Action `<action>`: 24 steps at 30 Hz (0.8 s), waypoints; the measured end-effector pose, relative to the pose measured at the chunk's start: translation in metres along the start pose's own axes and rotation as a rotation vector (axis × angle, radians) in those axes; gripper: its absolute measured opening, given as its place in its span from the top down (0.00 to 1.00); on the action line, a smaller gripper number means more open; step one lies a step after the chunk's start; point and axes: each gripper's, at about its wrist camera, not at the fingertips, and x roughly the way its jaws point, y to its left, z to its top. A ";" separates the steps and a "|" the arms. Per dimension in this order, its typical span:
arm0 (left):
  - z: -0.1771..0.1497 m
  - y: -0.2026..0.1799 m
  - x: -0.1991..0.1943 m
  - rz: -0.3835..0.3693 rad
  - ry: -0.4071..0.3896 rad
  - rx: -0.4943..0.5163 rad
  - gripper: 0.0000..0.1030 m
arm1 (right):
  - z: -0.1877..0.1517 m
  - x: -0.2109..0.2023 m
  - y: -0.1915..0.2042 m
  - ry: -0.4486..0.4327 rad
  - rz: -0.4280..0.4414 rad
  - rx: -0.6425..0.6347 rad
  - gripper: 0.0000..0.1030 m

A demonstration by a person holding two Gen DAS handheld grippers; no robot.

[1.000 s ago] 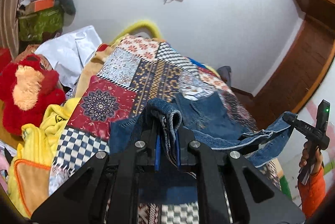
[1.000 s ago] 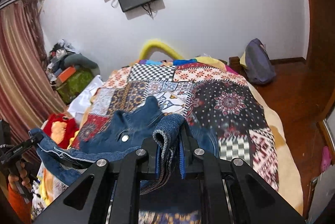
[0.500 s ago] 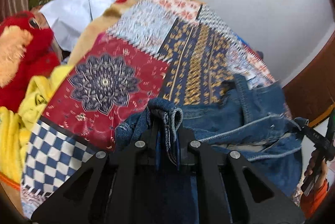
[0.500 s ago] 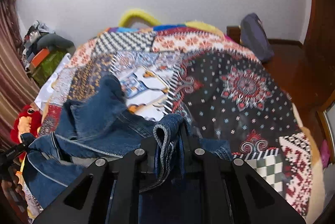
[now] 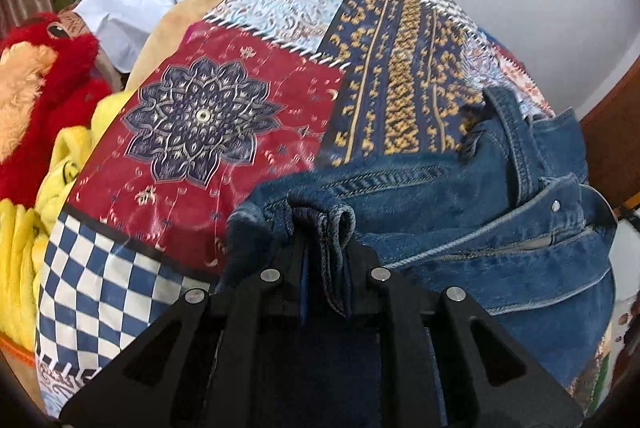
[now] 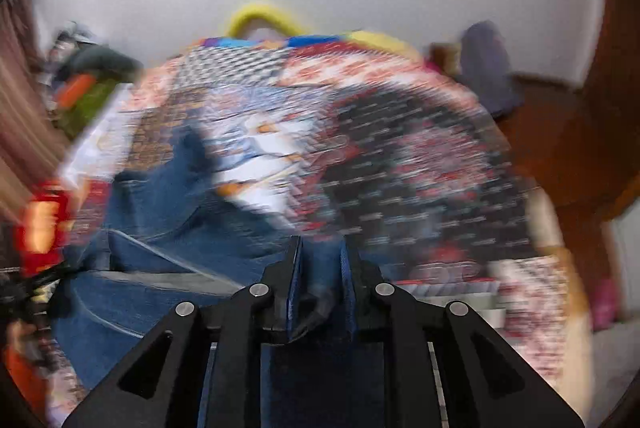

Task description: Fold large clothes

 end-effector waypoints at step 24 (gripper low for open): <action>-0.048 -0.037 -0.097 0.104 -0.013 0.289 0.08 | -0.071 -0.071 0.048 0.080 0.226 -0.156 0.87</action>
